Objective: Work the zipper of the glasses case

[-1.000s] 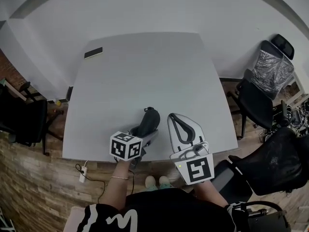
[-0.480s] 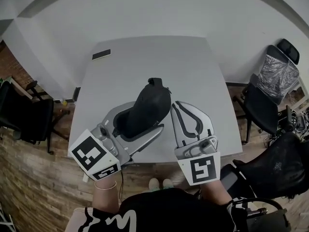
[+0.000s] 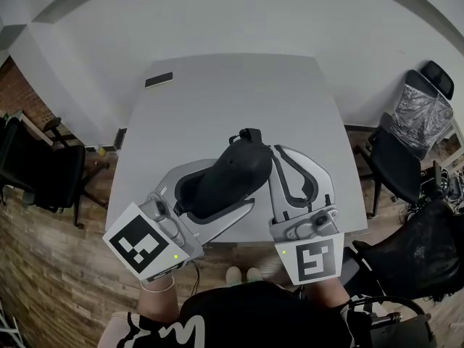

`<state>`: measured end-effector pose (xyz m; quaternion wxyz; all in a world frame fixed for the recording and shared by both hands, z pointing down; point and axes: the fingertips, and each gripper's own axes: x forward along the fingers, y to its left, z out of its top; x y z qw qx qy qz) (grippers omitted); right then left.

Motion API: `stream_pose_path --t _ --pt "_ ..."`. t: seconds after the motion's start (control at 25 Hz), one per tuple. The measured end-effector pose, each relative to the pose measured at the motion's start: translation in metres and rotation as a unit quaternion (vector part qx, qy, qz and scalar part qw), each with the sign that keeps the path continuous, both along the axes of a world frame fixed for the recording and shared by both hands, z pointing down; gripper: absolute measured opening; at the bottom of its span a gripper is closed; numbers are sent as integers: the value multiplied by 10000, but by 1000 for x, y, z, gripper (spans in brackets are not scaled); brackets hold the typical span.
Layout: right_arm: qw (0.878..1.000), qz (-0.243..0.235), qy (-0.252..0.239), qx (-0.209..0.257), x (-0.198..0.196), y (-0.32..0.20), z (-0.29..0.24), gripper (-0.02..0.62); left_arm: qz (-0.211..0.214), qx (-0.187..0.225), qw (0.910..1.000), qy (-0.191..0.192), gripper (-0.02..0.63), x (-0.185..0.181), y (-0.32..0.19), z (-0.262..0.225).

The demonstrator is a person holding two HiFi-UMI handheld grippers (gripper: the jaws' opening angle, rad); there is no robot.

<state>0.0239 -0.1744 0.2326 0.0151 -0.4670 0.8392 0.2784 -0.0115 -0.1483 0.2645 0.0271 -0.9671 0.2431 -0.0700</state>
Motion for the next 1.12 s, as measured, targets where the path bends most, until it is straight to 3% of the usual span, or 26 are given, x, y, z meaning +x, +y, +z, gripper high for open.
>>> stream_pose_path --t 0.16,0.36,0.64,1.12 --pt "9996 5 227 192 -2 4 -7 9 -98 -148 9996 -214 267 -2 1 0" --pt "9971 -84 701 300 -7 8 -4 9 -61 9 9987 -516 268 -7 1 0" --pt "9942 -191 1002 353 -12 10 -4 9 63 90 9976 -684 268 -9 2 -3" --pt "9948 -328 857 446 -10 4 -9 8 116 -22 9960 -891 268 -11 -2 6"
